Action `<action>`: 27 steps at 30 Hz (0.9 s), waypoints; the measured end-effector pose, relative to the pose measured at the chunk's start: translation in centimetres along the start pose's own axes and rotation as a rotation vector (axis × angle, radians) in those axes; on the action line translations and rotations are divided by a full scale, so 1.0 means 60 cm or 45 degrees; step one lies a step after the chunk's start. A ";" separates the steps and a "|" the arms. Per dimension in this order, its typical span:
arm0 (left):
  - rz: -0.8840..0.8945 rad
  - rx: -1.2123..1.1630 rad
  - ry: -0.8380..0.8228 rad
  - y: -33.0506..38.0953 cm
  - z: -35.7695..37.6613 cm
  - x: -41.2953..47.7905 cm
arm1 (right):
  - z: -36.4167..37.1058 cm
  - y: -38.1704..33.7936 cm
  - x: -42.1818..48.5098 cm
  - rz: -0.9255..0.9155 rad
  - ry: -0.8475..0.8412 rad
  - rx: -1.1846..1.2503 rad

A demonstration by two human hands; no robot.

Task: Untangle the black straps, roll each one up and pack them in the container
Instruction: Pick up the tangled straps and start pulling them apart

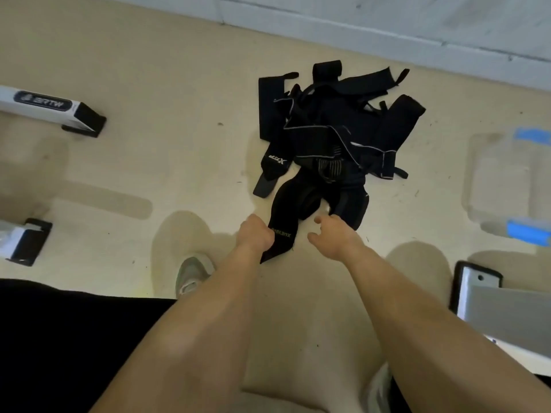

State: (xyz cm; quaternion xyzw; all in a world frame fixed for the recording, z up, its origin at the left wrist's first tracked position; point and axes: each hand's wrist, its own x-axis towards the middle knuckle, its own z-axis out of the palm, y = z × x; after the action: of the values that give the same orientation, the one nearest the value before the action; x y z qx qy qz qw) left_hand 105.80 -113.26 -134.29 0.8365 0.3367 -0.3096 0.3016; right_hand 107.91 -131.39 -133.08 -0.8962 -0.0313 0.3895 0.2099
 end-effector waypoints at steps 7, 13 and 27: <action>-0.234 -0.345 0.058 -0.036 0.062 0.048 | 0.084 0.042 0.038 0.077 -0.053 0.010; -0.195 -0.377 -0.077 -0.039 0.070 0.058 | 0.101 0.057 0.027 0.150 -0.067 0.165; 0.656 -0.085 0.167 0.109 -0.140 -0.161 | -0.180 -0.071 -0.108 -0.270 0.509 0.328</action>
State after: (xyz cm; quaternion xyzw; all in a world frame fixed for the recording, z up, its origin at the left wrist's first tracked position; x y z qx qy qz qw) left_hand 107.74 -114.78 -120.10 0.9025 0.1416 -0.1562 0.3755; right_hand 111.58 -132.74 -120.36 -0.9130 -0.0332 0.1811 0.3640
